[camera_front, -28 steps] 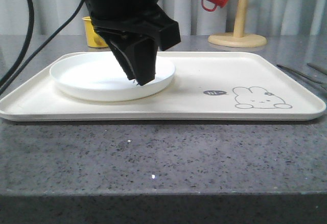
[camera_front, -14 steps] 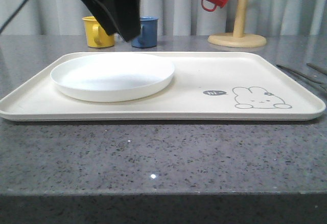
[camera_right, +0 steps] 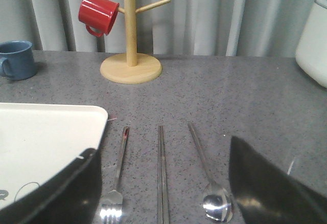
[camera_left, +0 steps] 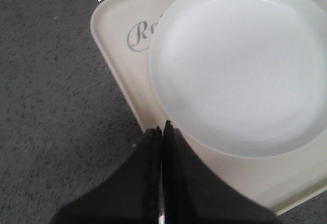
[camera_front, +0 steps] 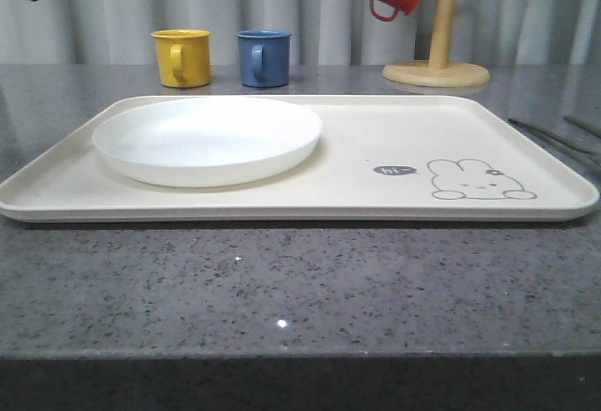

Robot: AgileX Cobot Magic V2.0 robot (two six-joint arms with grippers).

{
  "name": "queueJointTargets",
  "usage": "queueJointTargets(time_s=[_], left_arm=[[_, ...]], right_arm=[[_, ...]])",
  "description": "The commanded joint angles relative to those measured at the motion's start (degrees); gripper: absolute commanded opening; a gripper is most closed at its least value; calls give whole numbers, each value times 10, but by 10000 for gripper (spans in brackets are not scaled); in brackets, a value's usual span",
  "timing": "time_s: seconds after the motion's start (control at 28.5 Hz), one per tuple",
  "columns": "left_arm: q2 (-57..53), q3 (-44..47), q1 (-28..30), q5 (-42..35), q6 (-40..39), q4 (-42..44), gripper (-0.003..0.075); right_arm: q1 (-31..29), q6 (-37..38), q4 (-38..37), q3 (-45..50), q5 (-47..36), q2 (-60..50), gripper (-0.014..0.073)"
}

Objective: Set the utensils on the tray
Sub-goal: 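Raise the left gripper away from the plate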

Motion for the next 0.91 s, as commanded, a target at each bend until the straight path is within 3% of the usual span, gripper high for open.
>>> queueJointTargets(time_s=[0.0,0.18,0.35,0.46,0.67,0.88], left_arm=[[-78,65,35,-92,-22,-10,-18],[-188,215,76,-206,-24,-26,-18],[-346,374,80,-335,-24,-27,-18],[-439,438,79,-372,-24,-41,-18],[-582,490,79,-393,-24,-48,-18],[-630,495,79,-413,-24,-48,-18]], right_arm=[[-2,-5,0,-20,-46,8,549],[-2,-5,0,-20,-46,8,549],[-2,-5,0,-20,-46,8,549],[-2,-5,0,-20,-46,8,549],[-2,-5,0,-20,-46,8,549],[-2,-5,0,-20,-46,8,549]])
